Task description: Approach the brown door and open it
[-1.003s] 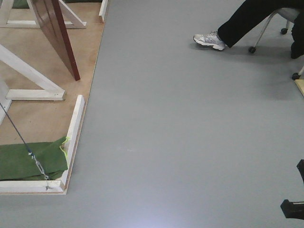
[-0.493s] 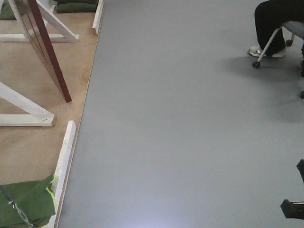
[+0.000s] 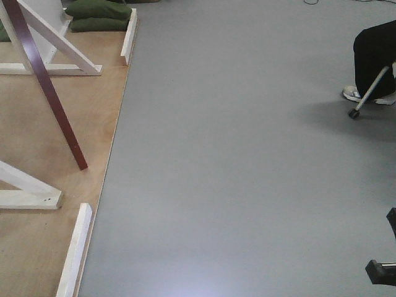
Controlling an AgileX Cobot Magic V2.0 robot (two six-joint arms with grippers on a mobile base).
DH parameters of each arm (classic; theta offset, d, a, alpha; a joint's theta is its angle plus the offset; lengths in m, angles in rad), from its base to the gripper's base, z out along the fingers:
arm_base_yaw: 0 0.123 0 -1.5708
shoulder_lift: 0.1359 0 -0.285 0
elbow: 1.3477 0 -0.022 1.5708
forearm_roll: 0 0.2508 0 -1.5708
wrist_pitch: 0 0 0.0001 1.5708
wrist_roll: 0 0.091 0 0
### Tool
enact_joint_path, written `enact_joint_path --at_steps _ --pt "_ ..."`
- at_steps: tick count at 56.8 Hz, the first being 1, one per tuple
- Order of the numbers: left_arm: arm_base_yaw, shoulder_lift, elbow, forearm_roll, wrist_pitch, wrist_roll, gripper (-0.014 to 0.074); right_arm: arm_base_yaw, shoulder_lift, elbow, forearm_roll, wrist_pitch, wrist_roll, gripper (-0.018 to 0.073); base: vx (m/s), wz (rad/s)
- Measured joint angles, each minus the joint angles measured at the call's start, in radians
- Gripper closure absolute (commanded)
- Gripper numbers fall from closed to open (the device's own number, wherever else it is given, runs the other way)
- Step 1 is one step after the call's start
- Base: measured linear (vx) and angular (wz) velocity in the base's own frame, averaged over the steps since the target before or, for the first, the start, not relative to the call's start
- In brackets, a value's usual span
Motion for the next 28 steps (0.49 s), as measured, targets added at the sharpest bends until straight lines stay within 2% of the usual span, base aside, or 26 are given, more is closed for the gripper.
enact_joint_path --at_steps 28 --pt "0.000 0.000 0.000 0.000 0.000 0.000 0.0600 0.000 0.000 0.000 0.000 0.000 0.000 0.0559 0.50 -0.01"
